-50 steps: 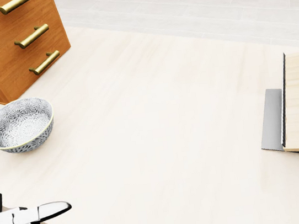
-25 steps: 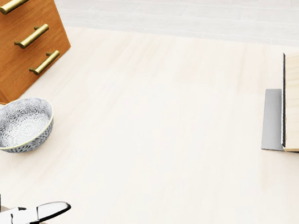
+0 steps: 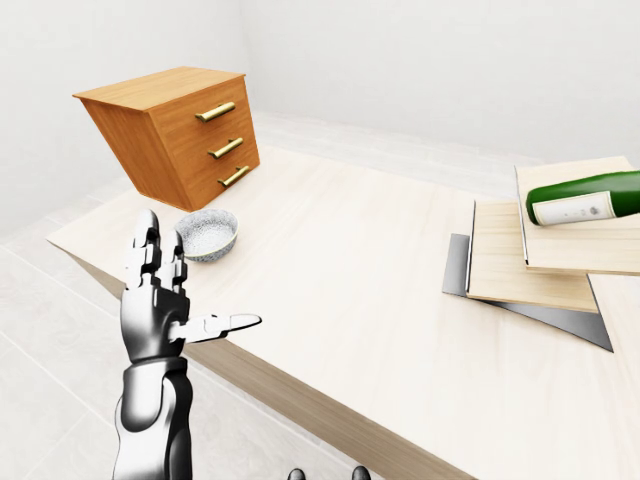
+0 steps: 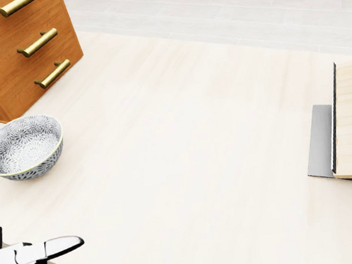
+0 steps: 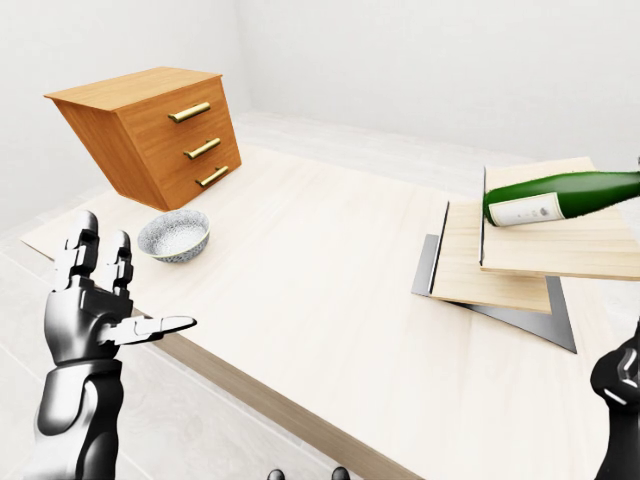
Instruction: Put the wine bottle on the wine rack.
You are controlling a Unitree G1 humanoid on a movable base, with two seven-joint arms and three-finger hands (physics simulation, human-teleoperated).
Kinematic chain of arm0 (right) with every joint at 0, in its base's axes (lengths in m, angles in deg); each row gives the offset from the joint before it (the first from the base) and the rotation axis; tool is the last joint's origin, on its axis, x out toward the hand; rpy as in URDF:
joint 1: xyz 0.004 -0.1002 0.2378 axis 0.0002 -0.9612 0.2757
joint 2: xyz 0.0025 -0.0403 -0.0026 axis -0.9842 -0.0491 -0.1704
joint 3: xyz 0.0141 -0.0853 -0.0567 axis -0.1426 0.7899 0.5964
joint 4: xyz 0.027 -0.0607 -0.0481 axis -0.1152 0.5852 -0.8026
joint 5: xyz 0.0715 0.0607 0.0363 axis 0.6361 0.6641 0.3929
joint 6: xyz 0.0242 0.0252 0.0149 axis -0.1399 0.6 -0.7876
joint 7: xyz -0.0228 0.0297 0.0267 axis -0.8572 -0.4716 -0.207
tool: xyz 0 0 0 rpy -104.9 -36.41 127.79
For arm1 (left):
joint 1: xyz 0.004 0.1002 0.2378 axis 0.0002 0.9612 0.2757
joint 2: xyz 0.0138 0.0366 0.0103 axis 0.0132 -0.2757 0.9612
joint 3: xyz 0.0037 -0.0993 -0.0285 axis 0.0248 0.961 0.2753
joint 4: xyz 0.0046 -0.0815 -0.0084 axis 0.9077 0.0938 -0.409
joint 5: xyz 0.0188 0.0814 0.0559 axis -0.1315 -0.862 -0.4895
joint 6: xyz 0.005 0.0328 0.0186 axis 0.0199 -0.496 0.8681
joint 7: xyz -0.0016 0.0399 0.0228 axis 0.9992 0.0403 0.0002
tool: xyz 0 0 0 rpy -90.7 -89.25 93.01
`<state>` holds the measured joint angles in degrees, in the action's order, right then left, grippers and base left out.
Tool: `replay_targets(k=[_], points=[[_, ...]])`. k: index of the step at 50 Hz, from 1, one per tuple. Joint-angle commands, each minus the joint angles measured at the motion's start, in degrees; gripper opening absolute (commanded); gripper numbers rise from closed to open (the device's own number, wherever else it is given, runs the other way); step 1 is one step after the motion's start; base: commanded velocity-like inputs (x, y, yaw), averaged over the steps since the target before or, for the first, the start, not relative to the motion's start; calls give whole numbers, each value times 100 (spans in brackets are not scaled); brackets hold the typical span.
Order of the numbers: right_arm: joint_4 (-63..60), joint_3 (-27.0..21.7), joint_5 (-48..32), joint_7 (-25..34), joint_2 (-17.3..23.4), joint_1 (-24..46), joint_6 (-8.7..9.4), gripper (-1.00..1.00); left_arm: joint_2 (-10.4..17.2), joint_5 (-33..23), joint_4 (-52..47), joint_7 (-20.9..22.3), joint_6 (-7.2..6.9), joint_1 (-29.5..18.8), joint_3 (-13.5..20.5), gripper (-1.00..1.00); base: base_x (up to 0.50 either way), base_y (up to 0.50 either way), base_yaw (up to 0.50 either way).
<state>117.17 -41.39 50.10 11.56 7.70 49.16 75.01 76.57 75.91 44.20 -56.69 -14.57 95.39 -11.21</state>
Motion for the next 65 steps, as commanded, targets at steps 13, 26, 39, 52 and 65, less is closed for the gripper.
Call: replay_targets(k=[13,26,39,52,65], points=[[49,31,-30,-124,251,-393,0,-99,0,-9,-53,-35,0,-3,-40,100,0,0,0],[72,-5,38,-114,234,-544,0,-29,-5,-23,-140,-52,0,3,-57,100,0,0,0],[66,-16,63,-88,291,-629,0,-1,-11,-51,-151,-61,0,-4,-89,100,0,0,0],[75,-27,82,-87,337,-742,0,100,-29,-63,-317,-74,0,45,-134,100,0,0,0],[75,-53,111,-60,347,-898,0,100,-39,-77,-291,-76,0,21,-143,100,0,0,0]])
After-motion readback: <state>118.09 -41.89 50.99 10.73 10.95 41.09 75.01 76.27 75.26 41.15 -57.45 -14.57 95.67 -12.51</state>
